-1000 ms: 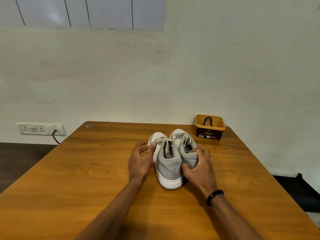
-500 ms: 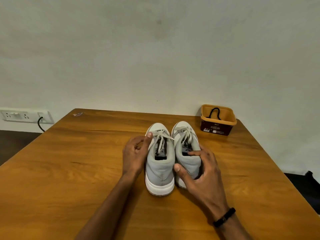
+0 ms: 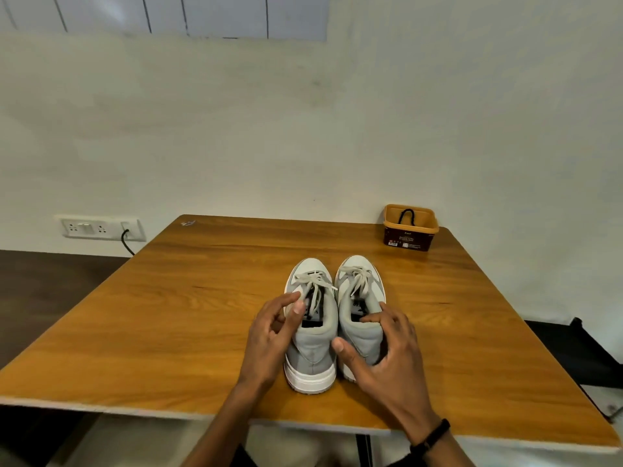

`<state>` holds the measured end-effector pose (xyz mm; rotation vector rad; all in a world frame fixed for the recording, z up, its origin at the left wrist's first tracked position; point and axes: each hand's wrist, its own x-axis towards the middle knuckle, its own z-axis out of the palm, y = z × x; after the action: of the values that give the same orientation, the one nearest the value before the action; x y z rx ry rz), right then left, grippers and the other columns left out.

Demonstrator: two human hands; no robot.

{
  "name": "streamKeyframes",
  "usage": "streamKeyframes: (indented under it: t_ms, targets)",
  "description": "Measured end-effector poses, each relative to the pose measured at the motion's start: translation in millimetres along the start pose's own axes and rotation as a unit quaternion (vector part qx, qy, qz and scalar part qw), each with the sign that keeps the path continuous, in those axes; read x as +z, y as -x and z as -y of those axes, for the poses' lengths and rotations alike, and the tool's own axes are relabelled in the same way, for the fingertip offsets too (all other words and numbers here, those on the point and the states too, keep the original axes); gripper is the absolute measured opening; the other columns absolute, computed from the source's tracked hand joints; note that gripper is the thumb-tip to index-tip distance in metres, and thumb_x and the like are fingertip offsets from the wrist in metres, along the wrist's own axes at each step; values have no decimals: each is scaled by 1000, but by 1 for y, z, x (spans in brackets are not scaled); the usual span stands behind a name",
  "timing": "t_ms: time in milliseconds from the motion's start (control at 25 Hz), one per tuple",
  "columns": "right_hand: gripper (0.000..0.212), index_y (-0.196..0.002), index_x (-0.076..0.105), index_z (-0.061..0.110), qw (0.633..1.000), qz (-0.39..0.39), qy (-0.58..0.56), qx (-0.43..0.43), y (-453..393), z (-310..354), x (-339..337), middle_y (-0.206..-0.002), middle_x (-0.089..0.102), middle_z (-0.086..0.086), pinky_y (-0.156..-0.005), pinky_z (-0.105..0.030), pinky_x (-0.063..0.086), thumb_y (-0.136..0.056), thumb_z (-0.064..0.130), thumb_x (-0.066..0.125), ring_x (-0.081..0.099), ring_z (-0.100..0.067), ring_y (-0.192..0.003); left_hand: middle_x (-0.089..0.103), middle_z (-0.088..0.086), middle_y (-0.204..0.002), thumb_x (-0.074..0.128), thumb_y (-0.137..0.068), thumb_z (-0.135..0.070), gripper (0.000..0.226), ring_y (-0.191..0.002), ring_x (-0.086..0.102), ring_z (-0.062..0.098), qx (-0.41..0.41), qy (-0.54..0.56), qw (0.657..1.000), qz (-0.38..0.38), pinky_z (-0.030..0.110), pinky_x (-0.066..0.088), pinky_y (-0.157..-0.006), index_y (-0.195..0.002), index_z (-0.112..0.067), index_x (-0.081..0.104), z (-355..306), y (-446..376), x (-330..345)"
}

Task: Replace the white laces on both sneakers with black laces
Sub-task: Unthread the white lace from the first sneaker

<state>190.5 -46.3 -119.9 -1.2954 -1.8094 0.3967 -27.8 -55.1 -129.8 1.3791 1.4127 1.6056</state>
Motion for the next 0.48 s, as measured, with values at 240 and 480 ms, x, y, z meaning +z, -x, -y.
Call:
streamKeyframes:
  t_ms: [240, 480]
  targets:
    - [82, -128, 58, 35, 998, 57, 23, 34, 2, 17, -14, -142, 54, 4, -105, -48, 52, -74, 97, 53, 50, -18, -133, 64, -18, -140, 48, -96, -77, 56, -134, 56, 5, -23, -26, 999, 13, 44, 49, -112, -137, -44, 65, -6, 14, -5]
    - [104, -153, 39, 34, 986, 101, 119, 60, -11, 72, -39, -158, 47, 2, -106, -42, 50, -74, 100, 41, 45, -23, -143, 76, -11, -113, 59, -107, -30, 18, -107, 71, 10, -58, -41, 992, -106, 22, 58, -85, -117, -33, 74, 2, 16, 0]
